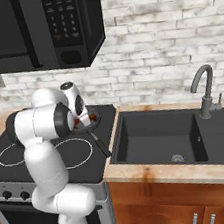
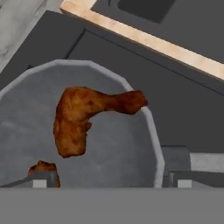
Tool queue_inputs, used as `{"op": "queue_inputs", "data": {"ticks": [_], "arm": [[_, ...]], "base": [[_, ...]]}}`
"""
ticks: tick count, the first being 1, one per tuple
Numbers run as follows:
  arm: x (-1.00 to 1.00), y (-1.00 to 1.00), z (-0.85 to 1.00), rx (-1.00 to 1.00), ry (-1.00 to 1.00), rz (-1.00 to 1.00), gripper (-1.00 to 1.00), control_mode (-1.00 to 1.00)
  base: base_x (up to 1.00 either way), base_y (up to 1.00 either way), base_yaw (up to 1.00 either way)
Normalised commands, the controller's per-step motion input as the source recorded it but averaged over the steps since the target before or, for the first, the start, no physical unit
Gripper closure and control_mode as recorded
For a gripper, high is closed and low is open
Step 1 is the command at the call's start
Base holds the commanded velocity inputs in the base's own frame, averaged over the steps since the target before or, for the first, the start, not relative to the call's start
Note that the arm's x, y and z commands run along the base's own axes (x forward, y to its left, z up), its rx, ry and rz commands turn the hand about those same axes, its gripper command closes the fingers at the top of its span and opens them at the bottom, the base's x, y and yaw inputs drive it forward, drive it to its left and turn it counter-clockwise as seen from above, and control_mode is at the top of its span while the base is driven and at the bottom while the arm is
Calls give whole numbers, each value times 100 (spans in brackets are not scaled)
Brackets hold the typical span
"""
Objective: Take the chicken drumsticks from the pan and place one on each plate on the dining counter.
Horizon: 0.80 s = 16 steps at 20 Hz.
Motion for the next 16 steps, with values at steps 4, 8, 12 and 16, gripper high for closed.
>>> {"op": "queue_inputs", "data": {"ticks": [4,8,12,16], "arm": [[29,3,-23,0,1,0,-100,-100],[28,8,-26,0,0,0,-100,-100],[23,8,-30,0,0,0,-100,-100],[32,3,-21,0,0,0,-100,-100]], "base": [[0,0,0],[0,0,0],[0,0,0],[0,0,0]]}}
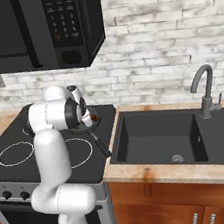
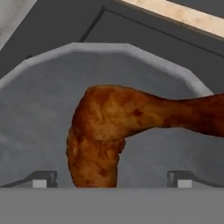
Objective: Take the chicken drumsticks from the pan and place one on each plate on the dining counter.
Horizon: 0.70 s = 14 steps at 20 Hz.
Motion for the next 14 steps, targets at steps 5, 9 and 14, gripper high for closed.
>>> {"op": "queue_inputs", "data": {"ticks": [5,9,14], "arm": [[35,0,-18,0,4,0,-100,-100],[36,0,-17,0,6,0,-100,-100],[26,0,-21,0,10,0,-100,-100]], "base": [[0,0,0],[0,0,0],[0,0,0]]}}
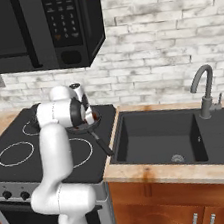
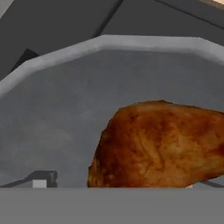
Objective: Take the chicken drumsticks from the pan and place one on each plate on the dining counter.
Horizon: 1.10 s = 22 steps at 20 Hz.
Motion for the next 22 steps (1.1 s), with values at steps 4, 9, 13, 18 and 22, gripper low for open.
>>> {"op": "queue_inputs", "data": {"ticks": [4,9,13,18,22], "arm": [[11,7,-31,0,14,0,-100,-100],[-6,1,-30,0,6,0,100,-100],[-26,-5,-3,0,0,0,100,-100],[-54,-12,0,1,-4,0,100,-100],[-61,-14,1,1,-4,0,100,-100]], "base": [[0,0,0],[0,0,0],[0,0,0],[0,0,0],[0,0,0]]}}
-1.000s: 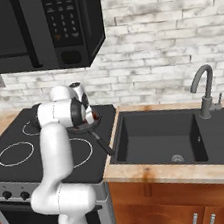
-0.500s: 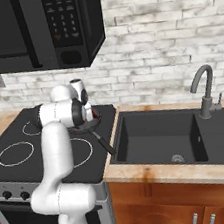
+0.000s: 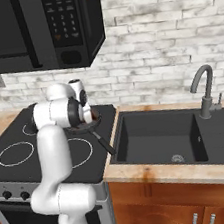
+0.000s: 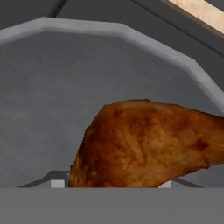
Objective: Take the chicken drumsticks from the pan and place one on each plate on the dining counter.
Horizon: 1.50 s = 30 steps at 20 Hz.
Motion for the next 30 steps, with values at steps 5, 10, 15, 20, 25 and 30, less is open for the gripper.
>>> {"op": "queue_inputs", "data": {"ticks": [5,10,15,20,25,30], "arm": [[-70,-16,13,7,-17,0,100,-100],[-57,-5,29,6,-20,0,100,-100],[-41,0,57,4,-3,7,100,-100],[-44,-1,74,-1,6,12,100,-100],[-61,-6,64,-2,9,15,100,-100],[-81,-4,48,-4,0,13,100,-100]], "base": [[0,0,0],[0,0,0],[0,0,0],[0,0,0],[0,0,0],[0,0,0]]}}
